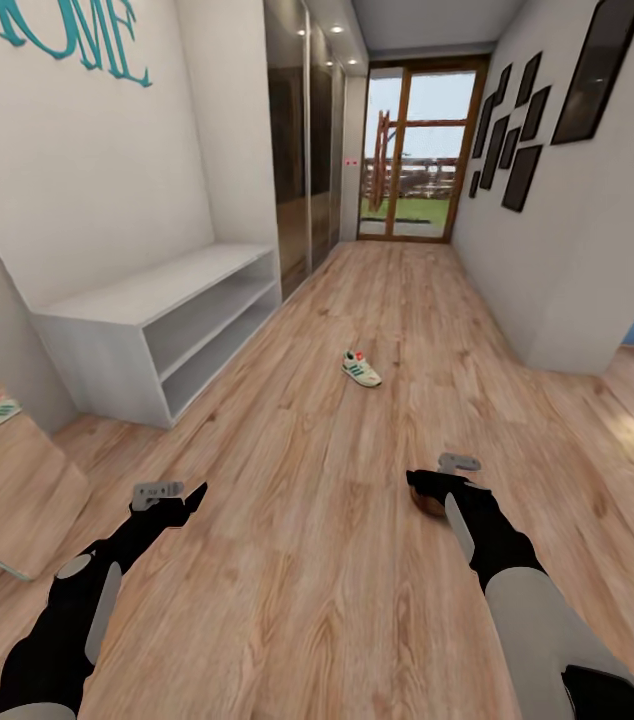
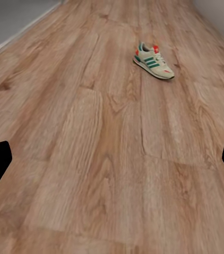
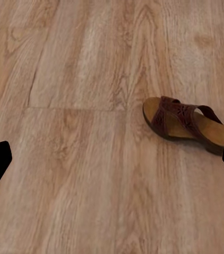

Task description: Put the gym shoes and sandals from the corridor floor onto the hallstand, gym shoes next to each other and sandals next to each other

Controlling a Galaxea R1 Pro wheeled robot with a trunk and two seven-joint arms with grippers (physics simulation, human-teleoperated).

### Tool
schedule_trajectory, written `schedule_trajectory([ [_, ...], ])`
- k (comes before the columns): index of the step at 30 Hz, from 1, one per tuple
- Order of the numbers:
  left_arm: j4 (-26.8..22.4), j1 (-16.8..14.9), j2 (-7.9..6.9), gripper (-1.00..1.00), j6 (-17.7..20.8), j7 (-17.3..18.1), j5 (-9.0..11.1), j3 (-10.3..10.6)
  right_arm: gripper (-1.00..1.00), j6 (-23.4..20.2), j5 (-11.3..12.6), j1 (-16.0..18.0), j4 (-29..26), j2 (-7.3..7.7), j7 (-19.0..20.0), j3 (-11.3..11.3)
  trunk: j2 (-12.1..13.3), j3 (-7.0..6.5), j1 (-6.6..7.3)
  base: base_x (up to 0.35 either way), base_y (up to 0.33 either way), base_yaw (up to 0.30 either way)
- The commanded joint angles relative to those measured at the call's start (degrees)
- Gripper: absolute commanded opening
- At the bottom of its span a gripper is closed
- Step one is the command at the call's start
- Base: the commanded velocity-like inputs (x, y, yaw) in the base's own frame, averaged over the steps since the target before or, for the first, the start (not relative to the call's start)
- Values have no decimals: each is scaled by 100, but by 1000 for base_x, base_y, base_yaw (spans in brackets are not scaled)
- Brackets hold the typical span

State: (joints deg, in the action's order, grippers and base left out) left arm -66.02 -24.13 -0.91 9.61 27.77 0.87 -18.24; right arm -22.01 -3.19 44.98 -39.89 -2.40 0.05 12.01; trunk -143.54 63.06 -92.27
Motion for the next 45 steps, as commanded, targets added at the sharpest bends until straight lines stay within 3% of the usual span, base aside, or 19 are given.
schedule_trajectory([
  [1,-7,-4,3,100,49,36,10,-13,100,-31,-33,2,-10,-6,4,20,-2,8,-2,342,-140,104],
  [32,1,-4,6,100,49,36,19,-5,100,-31,-33,2,-10,-6,4,20,-2,156,-2,328,-160,217],
  [45,1,22,90,100,14,28,80,3,100,-23,-46,2,20,2,4,43,-2,167,-2,205,-143,35],
])
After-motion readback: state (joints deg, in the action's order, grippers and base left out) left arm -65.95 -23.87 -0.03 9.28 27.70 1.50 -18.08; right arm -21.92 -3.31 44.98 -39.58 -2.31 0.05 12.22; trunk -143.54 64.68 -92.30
